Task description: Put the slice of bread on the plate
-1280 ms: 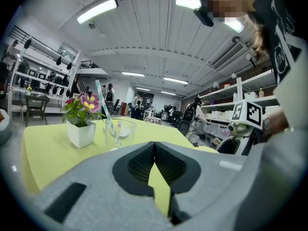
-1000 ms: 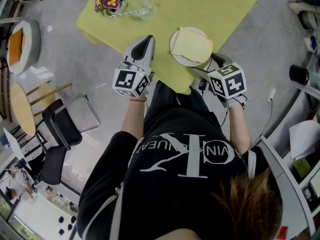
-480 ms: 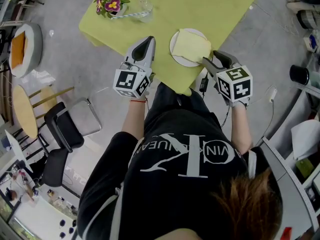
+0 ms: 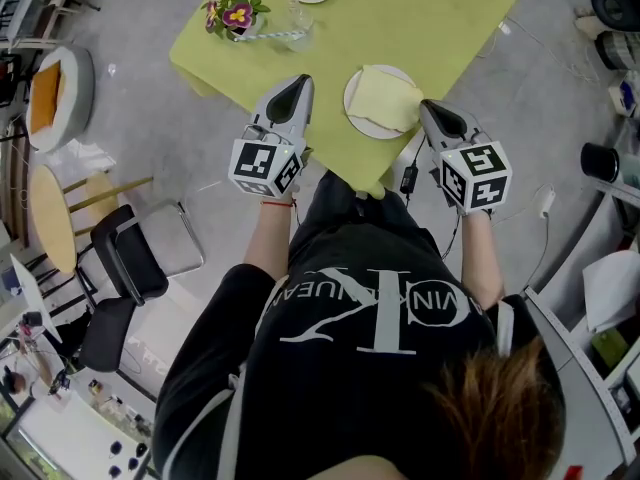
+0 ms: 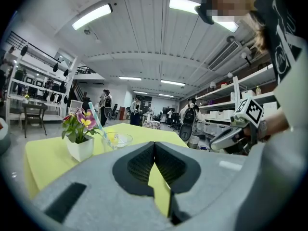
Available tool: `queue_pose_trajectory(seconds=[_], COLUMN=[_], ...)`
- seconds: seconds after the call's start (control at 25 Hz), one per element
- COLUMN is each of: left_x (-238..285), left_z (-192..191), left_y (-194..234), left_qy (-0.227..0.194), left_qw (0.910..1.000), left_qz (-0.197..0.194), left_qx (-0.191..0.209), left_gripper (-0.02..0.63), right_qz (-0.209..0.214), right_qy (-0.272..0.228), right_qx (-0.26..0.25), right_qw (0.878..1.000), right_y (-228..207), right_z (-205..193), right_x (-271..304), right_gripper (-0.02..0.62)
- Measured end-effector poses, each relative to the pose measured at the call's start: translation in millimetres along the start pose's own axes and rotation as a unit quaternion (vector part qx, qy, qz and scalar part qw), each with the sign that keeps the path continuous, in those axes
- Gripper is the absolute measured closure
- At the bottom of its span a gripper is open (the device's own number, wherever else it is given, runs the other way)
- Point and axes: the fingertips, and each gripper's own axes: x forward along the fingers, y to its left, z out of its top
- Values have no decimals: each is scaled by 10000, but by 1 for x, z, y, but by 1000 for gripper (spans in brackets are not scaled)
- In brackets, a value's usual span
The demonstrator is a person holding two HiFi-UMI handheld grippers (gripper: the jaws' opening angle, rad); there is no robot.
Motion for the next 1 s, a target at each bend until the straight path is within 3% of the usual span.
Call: queue_pose_trajectory(seconds=[0.6,1.0], left_x=[-4,-7], left_z=[37,61], left_y=[10,17], left_qy=[-249,-462], left_qw=[9991,9977], left_qz=[206,319], left_qx=[279,372], left_gripper=[597,597], right_qz=[-186,-177], right_qy=[-1204,-1751], right_qx=[-99,-80], right_qw=[9925,9844], right_y=[-12,-16], right_z=[53,81], right_x=[-17,-27], right_gripper=[594,595])
